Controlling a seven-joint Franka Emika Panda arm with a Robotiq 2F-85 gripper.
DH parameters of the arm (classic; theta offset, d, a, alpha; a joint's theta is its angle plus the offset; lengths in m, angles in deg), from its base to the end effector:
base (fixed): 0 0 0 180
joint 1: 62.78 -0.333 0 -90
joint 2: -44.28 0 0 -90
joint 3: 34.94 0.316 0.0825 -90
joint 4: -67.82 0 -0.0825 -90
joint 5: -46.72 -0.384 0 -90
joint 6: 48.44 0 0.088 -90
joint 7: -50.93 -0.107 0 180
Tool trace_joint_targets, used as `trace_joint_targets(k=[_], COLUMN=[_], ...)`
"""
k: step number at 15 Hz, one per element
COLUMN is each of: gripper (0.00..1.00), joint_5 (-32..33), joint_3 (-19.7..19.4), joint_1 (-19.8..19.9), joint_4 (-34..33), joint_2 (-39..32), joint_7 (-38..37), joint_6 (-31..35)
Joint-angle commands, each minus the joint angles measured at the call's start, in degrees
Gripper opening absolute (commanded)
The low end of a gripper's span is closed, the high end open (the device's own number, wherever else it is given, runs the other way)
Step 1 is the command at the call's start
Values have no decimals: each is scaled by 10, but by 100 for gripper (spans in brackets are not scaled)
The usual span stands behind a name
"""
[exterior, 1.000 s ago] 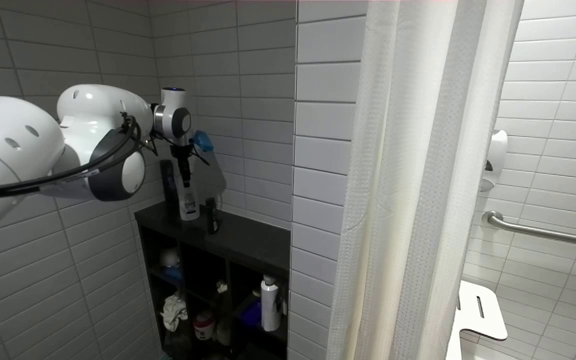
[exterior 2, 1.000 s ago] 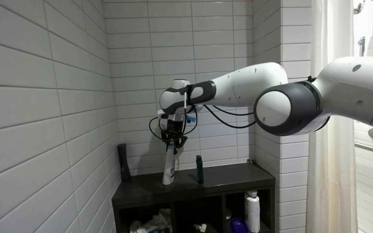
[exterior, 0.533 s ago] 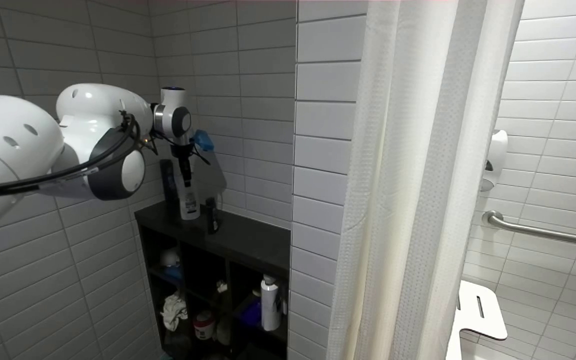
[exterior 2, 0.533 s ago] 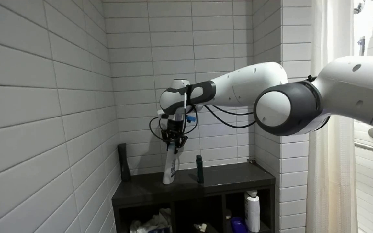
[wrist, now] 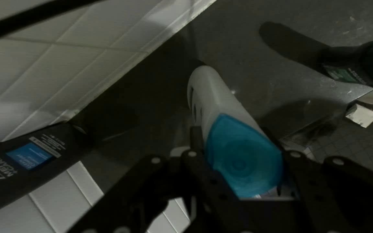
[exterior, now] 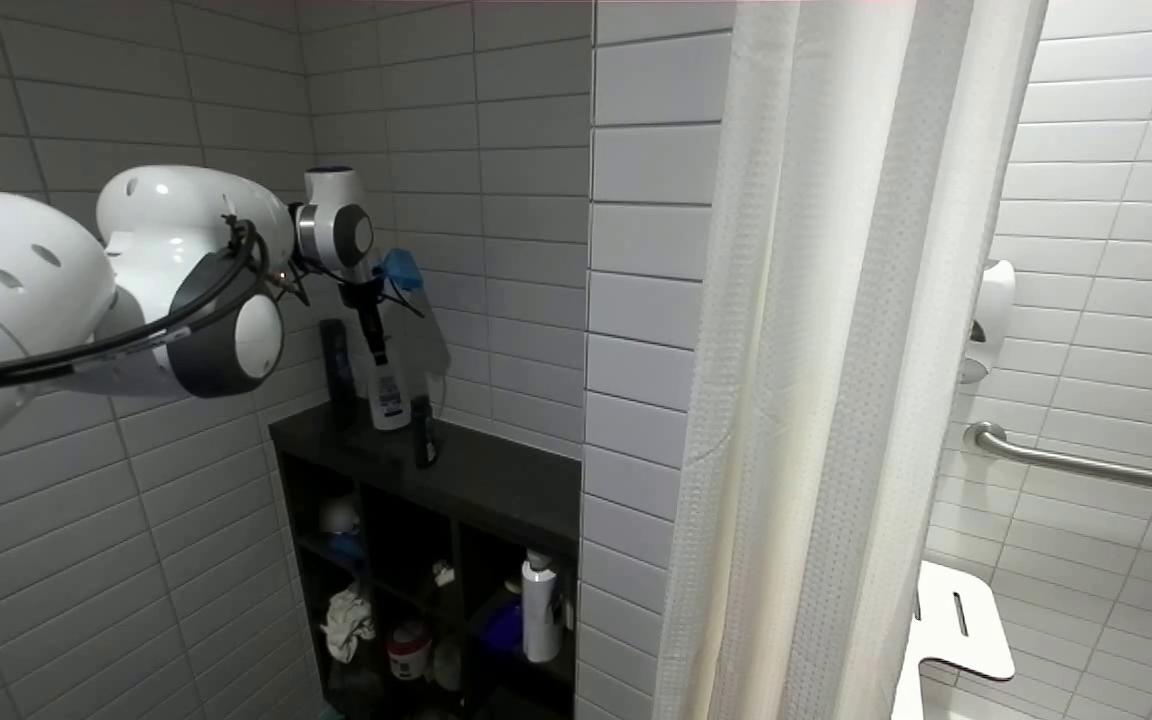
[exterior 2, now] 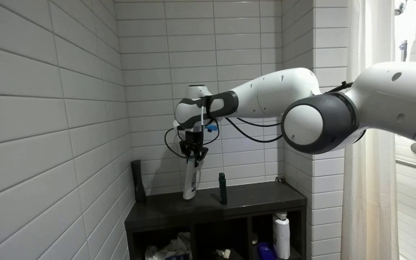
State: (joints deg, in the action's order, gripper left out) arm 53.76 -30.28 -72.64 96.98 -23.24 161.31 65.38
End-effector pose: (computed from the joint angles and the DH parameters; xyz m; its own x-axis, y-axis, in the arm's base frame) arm 0.8148 0.1596 0.3394 -0.5257 0.8379 -0.1469 0.7965 0.5455 0.2608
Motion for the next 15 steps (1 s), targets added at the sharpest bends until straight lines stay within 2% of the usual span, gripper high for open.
trace_joint_targets(k=[1,5,6,10,11,15], gripper=[18,18,18,18,18,18], joint_5=[23,37,36,34,36,32], joint_3=[-23,-37,-42,-51,-49,-48], joint_1=[-10,-16,-23,-28,-29,-34], joint_4=[-11,-18,-79,-103,-70,-71], joint_2=[6,10,-20,-16,7,12], joint_7=[-20,-31,-30,-25,-29,-30], joint_6=[9,14,-11,-17,-6,-12])
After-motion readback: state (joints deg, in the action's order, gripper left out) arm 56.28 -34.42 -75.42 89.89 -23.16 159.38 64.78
